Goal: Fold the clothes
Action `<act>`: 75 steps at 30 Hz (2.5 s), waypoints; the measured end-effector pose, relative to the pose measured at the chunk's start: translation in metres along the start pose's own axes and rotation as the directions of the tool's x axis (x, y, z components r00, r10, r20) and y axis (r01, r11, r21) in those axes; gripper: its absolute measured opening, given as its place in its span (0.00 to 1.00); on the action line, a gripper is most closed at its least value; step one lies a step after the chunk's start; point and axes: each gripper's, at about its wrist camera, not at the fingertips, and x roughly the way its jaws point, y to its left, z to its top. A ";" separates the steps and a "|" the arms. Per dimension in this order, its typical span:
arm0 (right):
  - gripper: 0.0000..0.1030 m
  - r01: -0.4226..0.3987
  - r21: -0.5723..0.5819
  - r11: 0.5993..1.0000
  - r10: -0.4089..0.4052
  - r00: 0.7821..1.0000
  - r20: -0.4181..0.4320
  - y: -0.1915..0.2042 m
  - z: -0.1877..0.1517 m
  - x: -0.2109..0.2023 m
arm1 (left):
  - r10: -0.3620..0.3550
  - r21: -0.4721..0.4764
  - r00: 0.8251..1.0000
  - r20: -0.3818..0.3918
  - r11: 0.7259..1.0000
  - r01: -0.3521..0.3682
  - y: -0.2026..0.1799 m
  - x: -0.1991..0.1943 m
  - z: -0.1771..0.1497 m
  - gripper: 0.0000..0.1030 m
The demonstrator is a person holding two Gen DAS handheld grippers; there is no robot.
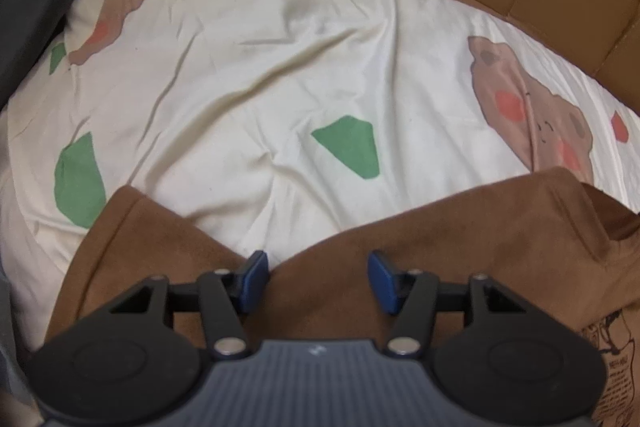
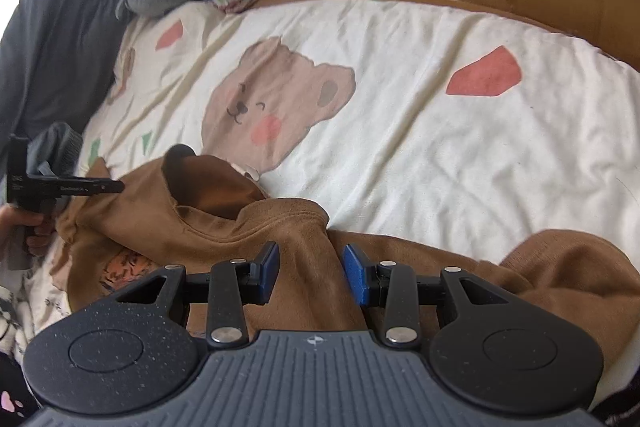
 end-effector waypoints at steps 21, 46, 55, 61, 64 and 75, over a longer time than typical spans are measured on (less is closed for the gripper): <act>0.04 0.029 -0.147 0.989 -0.011 0.992 0.124 0.037 0.045 -0.013 | 0.030 -0.010 0.978 0.209 1.000 -0.028 0.014 -0.074 0.031 0.01; 0.04 0.000 -0.204 0.979 0.013 0.998 0.062 0.074 -0.038 -0.016 | 0.027 -0.012 0.996 0.086 1.000 -0.026 0.023 -0.094 -0.086 0.01; 0.07 -0.021 -0.152 0.988 0.018 1.000 -0.023 0.070 -0.076 -0.019 | 0.005 -0.007 1.000 -0.026 1.000 -0.006 0.020 -0.088 -0.119 0.01; 0.08 -0.033 -0.106 0.994 0.027 0.998 -0.059 0.066 -0.091 -0.025 | -0.005 0.015 0.998 -0.060 1.000 0.006 0.019 -0.101 -0.120 0.03; 0.10 -0.030 -0.086 0.996 0.026 0.999 -0.043 0.062 -0.092 -0.036 | -0.003 0.037 0.999 -0.038 0.999 0.004 0.012 -0.112 -0.110 0.06; 0.11 0.037 -0.045 0.998 -0.037 0.999 -0.002 0.037 -0.091 -0.058 | -0.026 0.052 0.999 0.041 0.998 0.024 -0.019 -0.095 -0.068 0.51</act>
